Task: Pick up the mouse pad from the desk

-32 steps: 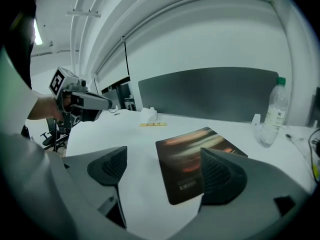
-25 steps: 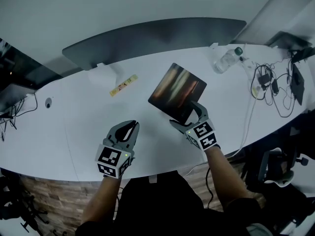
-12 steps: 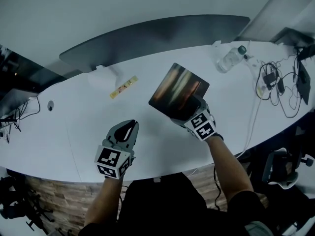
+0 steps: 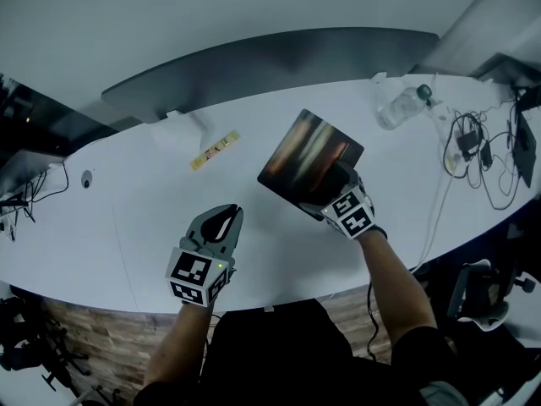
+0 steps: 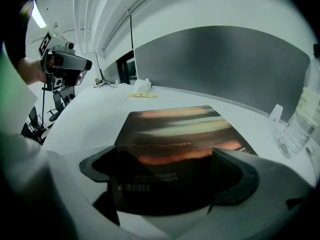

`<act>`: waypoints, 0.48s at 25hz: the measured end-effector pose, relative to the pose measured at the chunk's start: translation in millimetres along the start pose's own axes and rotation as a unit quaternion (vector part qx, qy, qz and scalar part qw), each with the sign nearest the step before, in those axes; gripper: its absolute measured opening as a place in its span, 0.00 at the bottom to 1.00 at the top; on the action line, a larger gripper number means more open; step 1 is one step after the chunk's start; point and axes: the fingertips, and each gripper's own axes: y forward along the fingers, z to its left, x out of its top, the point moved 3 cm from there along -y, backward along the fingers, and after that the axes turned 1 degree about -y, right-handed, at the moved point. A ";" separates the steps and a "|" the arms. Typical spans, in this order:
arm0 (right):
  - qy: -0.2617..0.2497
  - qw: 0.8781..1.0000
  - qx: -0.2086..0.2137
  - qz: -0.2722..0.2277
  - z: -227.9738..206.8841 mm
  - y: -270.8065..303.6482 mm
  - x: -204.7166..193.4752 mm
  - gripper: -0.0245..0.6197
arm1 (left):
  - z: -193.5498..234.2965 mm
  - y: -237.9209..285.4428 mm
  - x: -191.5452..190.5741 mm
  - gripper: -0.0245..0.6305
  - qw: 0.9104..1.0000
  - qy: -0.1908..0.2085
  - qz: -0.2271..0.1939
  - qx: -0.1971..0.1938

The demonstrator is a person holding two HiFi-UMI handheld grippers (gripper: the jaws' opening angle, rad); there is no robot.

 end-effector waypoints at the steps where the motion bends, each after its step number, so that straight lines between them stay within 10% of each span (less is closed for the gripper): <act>1: 0.000 1.000 0.000 0.003 0.0 0.0 -0.5 0.89 | 0.6 -0.3 -0.8 0.09 1.000 -0.001 0.000 0.000; 12: -0.001 0.999 -0.004 0.036 2.9 -0.2 0.4 0.88 | 4.2 -19.6 -13.7 0.09 1.000 -0.018 -0.003 0.002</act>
